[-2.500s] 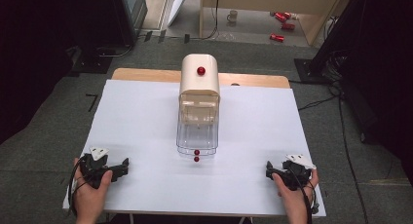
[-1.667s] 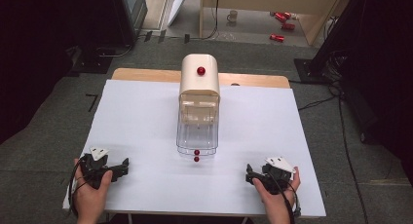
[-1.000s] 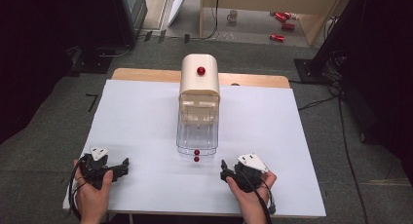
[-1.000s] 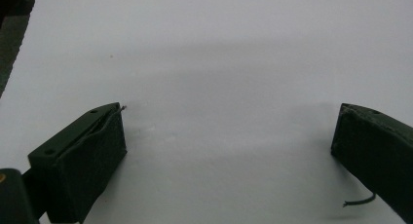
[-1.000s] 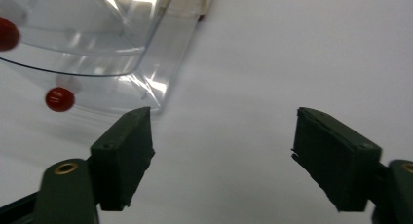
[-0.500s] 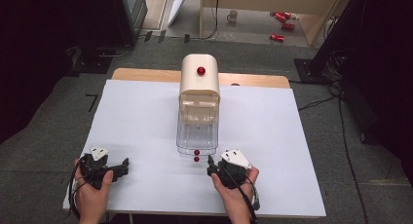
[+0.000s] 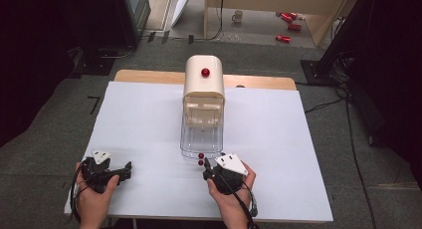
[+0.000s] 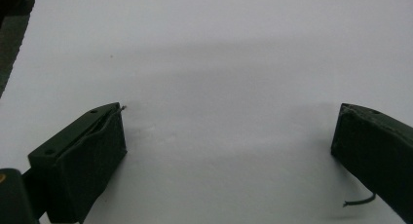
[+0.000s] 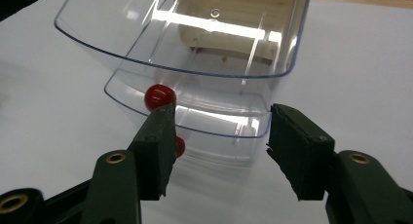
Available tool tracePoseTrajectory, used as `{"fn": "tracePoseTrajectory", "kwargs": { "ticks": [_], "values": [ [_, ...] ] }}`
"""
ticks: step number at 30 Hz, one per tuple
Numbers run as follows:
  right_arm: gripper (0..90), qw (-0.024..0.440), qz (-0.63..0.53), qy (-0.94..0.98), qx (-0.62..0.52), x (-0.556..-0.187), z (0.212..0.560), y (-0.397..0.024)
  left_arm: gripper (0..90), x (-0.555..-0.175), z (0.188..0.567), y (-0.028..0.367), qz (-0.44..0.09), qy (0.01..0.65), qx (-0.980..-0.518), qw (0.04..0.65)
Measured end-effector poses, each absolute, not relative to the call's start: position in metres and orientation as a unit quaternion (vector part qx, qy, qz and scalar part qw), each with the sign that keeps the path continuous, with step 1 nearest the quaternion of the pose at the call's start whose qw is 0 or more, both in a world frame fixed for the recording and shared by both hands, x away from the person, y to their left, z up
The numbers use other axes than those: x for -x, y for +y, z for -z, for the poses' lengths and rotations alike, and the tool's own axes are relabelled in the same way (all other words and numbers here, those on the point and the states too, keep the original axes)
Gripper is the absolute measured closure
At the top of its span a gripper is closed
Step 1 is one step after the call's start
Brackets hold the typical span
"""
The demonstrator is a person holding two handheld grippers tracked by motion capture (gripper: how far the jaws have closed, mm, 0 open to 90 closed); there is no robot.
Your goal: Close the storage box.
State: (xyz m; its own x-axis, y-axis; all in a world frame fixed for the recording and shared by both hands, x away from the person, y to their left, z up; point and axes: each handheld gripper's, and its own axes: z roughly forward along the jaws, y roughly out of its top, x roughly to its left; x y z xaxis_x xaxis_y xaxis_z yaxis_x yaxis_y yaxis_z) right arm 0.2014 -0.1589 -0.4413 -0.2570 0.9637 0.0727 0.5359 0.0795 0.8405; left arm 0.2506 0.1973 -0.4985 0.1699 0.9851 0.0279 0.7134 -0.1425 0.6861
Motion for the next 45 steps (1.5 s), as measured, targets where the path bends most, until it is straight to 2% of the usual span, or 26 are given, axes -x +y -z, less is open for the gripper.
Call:
{"fn": "tracePoseTrajectory", "kwargs": {
  "ticks": [8,13,19,26,45],
  "values": [
    [48.8,0.269,-0.399,0.692,-0.538,-0.200,0.442,-0.146,0.0,-0.251,0.498,0.197,-0.247,0.595,-0.714,0.274],
    [59.4,0.263,-0.409,0.690,-0.536,-0.199,0.445,-0.139,0.0,-0.251,0.498,0.197,-0.247,0.595,-0.714,0.274],
    [63.8,0.262,-0.409,0.686,-0.541,-0.202,0.449,-0.133,0.0,-0.251,0.498,0.197,-0.248,0.594,-0.715,0.274],
    [74.0,0.256,-0.413,0.682,-0.546,-0.206,0.453,-0.126,0.0,-0.251,0.498,0.197,-0.248,0.594,-0.714,0.274],
    [75.8,0.254,-0.416,0.683,-0.544,-0.210,0.445,-0.122,0.0,-0.251,0.498,0.198,-0.247,0.594,-0.715,0.274]
  ]
}}
